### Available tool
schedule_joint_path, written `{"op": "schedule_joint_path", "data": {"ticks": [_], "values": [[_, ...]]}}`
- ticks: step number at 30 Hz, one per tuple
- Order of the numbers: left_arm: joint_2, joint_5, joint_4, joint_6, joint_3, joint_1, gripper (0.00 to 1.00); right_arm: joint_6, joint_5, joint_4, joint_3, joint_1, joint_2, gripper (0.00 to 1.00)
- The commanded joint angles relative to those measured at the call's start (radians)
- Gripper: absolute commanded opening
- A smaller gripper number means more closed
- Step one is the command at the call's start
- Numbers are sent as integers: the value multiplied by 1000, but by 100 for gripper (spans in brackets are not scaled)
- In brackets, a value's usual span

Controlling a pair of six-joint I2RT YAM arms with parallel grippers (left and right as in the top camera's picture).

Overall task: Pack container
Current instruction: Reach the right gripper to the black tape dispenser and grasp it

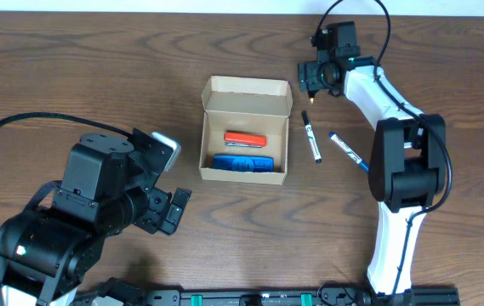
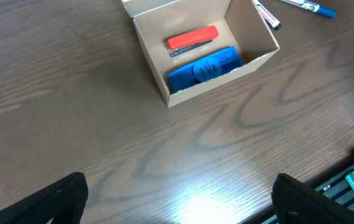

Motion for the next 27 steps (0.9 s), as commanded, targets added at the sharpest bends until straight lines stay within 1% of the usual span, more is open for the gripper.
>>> {"op": "schedule_joint_path", "data": {"ticks": [1,7,10,15,18,23,27], "values": [[-4,-5,0,-4,6,3,95,47,29,15,-6,8,47,83],[-4,-5,0,-4,6,3,95,64,32,48,-6,10,82,82],[-4,-5,0,-4,6,3,95,64,31,47,-6,10,88,78],[-4,-5,0,-4,6,3,95,83,31,45,-6,12,88,59],[-4,-5,0,-4,6,3,95,109,30,37,-6,12,88,51],[-4,-5,0,-4,6,3,95,116,11,2,1,12,63,41],[-4,-5,0,-4,6,3,95,115,11,-34,12,12,-17,36]]}}
